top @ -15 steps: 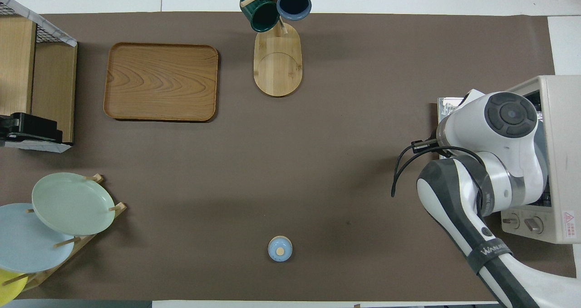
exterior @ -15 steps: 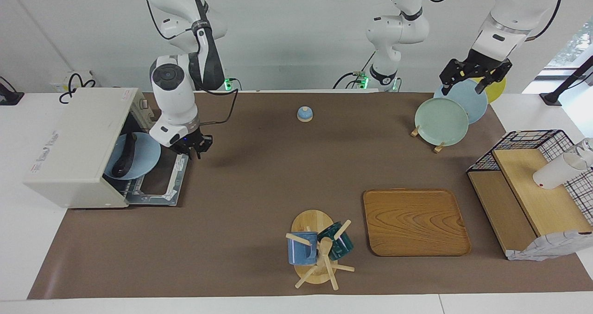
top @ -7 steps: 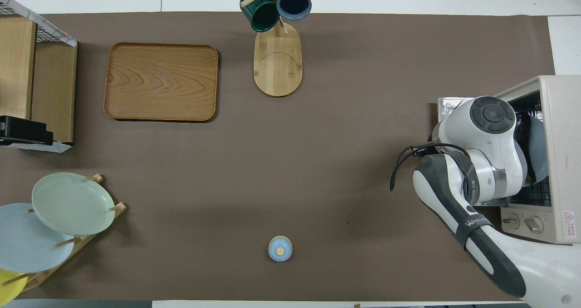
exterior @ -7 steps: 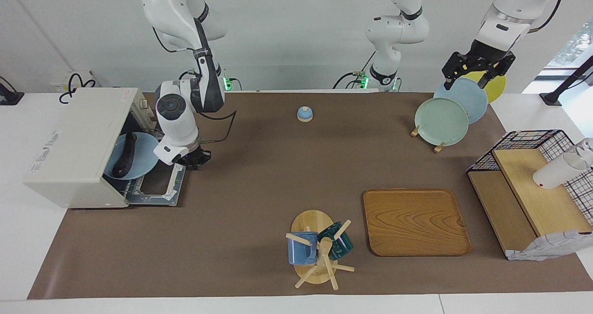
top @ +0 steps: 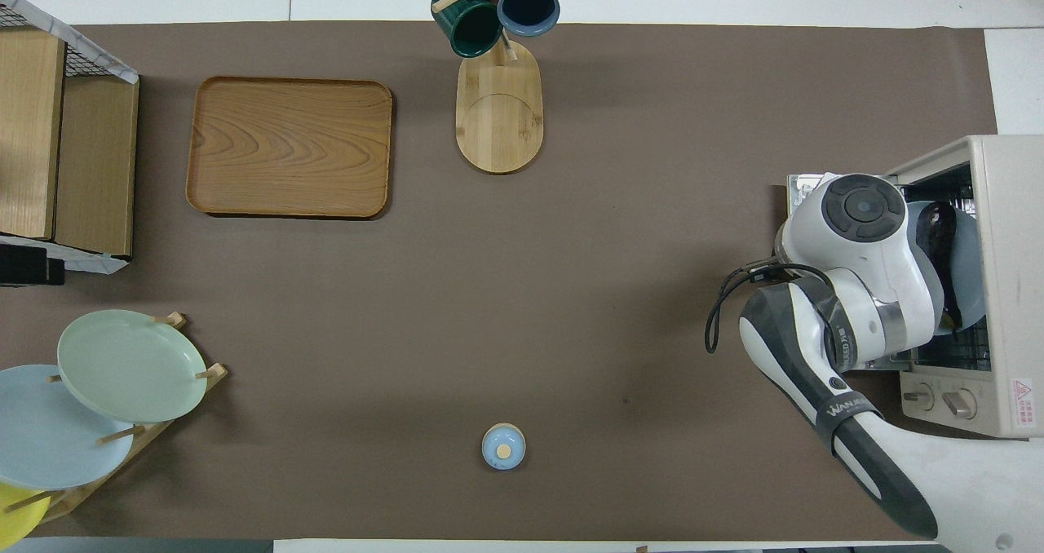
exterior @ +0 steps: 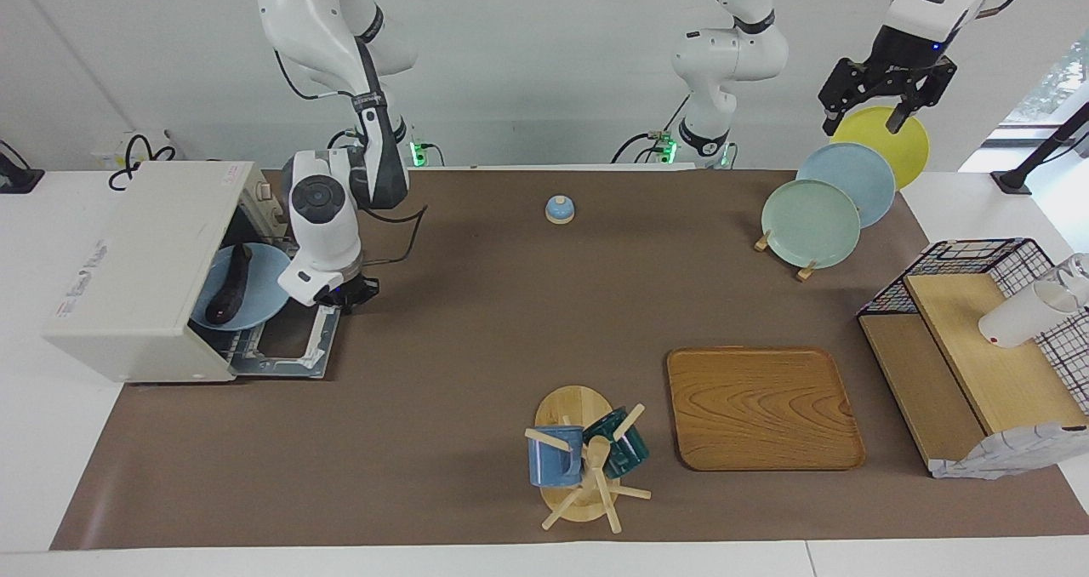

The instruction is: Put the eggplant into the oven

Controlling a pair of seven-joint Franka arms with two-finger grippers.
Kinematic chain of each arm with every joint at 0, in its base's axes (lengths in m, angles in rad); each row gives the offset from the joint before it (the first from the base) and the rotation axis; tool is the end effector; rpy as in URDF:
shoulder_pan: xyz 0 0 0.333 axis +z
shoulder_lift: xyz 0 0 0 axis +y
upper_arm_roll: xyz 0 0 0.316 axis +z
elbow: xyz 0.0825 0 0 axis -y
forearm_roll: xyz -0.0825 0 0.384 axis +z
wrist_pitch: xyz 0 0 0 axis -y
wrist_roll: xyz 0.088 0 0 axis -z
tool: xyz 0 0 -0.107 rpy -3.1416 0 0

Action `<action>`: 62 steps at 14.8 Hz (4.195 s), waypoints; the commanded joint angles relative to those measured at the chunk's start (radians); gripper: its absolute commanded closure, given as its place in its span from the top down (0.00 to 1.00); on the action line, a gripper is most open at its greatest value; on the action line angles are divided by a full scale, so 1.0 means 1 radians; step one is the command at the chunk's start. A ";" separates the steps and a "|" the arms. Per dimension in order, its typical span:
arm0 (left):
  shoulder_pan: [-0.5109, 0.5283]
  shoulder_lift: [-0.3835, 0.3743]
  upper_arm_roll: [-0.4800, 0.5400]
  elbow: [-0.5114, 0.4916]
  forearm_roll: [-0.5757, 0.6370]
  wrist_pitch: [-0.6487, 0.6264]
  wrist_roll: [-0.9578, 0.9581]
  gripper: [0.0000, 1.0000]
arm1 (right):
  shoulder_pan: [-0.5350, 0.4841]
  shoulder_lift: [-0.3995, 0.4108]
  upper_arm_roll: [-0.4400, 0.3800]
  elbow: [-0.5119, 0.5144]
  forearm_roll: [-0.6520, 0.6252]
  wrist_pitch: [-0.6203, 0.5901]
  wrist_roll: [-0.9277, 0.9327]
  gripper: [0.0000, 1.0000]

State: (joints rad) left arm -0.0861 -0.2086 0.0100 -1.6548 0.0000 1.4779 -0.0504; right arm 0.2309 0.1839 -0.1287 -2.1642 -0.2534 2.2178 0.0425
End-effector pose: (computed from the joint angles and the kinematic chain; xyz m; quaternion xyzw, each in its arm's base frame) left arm 0.4761 -0.0357 0.6847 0.9998 -0.0129 0.0157 0.0020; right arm 0.5426 0.0479 0.3023 0.9857 0.1123 -0.0568 0.1118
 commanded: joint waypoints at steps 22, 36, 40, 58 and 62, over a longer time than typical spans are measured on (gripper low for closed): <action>0.002 0.161 0.008 0.156 -0.011 -0.120 0.003 1.00 | -0.194 -0.179 0.000 0.587 0.194 -0.802 -0.331 1.00; 0.002 0.158 0.007 0.132 -0.023 -0.105 0.006 1.00 | -0.183 -0.169 0.029 0.647 0.238 -0.836 -0.110 1.00; 0.009 0.149 0.008 0.132 -0.023 -0.102 0.006 1.00 | -0.228 -0.179 0.060 0.640 0.259 -0.840 -0.108 1.00; -0.003 0.143 0.005 0.128 -0.025 -0.103 0.004 1.00 | -0.196 -0.208 0.035 0.615 0.255 -0.830 -0.108 1.00; 0.005 0.143 0.007 0.128 -0.025 -0.102 0.006 1.00 | -0.186 -0.207 0.035 0.619 0.261 -0.802 -0.087 1.00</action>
State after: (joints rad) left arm -0.0851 -0.0596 0.0126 -1.5344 -0.0119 1.3837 -0.0499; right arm 0.0462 -0.0119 -0.0960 -1.5357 -0.0201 1.3918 -0.0787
